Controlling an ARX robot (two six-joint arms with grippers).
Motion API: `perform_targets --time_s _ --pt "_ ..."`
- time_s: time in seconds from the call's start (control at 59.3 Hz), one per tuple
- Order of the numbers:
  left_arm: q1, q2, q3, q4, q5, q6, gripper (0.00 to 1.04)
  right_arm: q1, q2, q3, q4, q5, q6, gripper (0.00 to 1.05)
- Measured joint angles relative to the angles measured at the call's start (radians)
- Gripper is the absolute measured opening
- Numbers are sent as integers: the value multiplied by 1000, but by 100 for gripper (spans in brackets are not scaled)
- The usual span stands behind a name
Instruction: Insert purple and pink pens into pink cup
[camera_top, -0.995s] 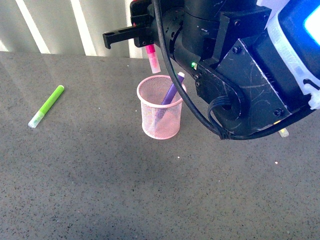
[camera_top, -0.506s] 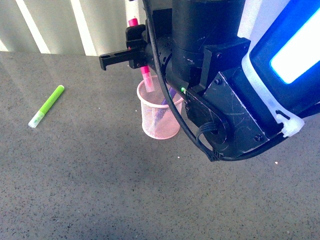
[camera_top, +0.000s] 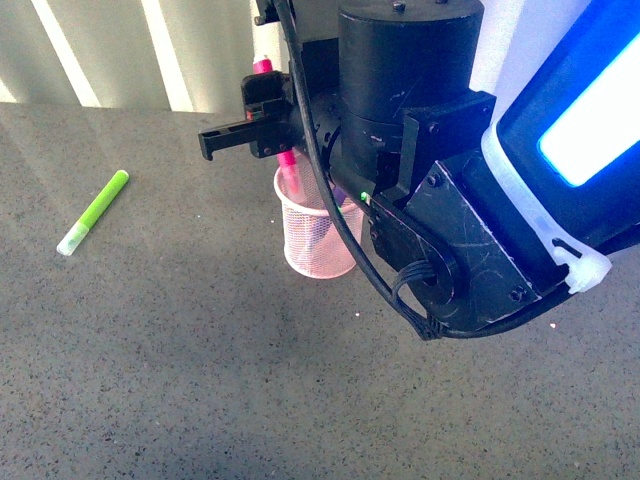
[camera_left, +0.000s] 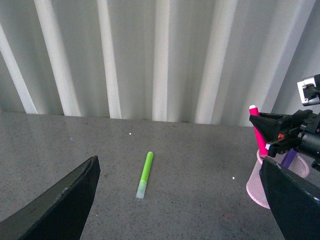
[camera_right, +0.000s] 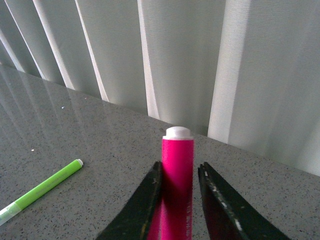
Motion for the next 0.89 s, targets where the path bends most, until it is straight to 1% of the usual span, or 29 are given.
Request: perform_targets --time_s 0.067,0.101,0.152,0.27,0.371,0.405,0.455,0.54,0.658,0.759,0.826,0.894 --pt "0 0 0 0 0 0 98 1 0 -3 0 0 2 43" --pt "0 0 0 0 0 0 98 2 0 -5 -2 3 4 50" --pt "0 0 0 0 0 0 98 2 -2 -8 -5 6 5 57" --pt "0 0 0 0 0 0 98 -5 -27 -29 -18 20 16 84" --pt "0 0 0 0 0 0 98 -11 -61 -50 -17 24 16 99" --pt "0 0 0 0 0 0 98 -14 -75 -60 -17 24 16 99" --pt "0 0 0 0 0 0 98 -20 -99 -79 -17 30 16 97" --pt "0 0 0 0 0 0 98 -34 -165 -134 -18 43 18 98" --pt "0 0 0 0 0 0 98 -69 -281 -218 -68 87 48 98" --pt "0 0 0 0 0 0 98 -128 -412 -294 -185 131 102 98" --pt "0 0 0 0 0 0 98 -186 -512 -344 -291 168 143 98" --pt "0 0 0 0 0 0 98 -244 -603 -387 -375 168 187 98"
